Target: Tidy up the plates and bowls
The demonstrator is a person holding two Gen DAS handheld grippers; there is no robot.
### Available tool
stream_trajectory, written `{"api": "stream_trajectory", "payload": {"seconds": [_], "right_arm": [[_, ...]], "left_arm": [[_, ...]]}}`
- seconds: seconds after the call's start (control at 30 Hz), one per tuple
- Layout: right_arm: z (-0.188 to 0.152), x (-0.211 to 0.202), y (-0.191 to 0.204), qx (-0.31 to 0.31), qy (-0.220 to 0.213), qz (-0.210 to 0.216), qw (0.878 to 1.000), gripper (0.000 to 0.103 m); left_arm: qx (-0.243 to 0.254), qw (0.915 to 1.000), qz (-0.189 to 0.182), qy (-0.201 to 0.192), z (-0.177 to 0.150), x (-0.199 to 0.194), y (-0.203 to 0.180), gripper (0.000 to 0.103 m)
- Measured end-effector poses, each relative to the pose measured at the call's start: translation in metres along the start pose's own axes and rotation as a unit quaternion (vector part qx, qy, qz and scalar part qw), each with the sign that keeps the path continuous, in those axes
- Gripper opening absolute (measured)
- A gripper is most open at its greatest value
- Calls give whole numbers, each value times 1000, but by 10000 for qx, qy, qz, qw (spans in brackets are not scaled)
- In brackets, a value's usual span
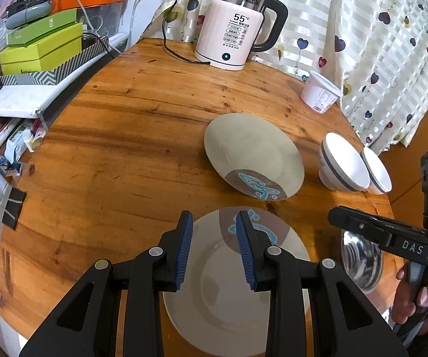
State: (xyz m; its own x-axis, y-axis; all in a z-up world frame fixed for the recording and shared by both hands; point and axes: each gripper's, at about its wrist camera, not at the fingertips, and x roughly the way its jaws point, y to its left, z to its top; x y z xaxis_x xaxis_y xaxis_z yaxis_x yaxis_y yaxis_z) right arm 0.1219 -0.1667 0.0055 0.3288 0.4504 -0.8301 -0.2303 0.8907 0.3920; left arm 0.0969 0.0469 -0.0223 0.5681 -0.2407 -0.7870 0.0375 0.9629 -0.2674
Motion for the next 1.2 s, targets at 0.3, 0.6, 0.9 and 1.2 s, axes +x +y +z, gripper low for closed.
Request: {"api": "stream_trajectory", "payload": {"seconds": [0.3, 0.6, 0.9, 1.2], "right_arm": [[11, 9, -5, 102, 25, 48, 9999, 39], [26, 24, -18, 525, 79, 42, 9986, 39], [37, 40, -26, 797, 179, -117, 9966, 39], [46, 53, -34, 956, 213, -285, 9948, 39]], "left_arm": [[193, 9997, 128, 0, 15, 14, -6, 32], [108, 9997, -154, 165, 42, 36, 3, 38], [77, 9989, -229, 408, 64, 68, 8, 38], [-42, 9972, -380, 635, 68, 93, 11, 38]]}}
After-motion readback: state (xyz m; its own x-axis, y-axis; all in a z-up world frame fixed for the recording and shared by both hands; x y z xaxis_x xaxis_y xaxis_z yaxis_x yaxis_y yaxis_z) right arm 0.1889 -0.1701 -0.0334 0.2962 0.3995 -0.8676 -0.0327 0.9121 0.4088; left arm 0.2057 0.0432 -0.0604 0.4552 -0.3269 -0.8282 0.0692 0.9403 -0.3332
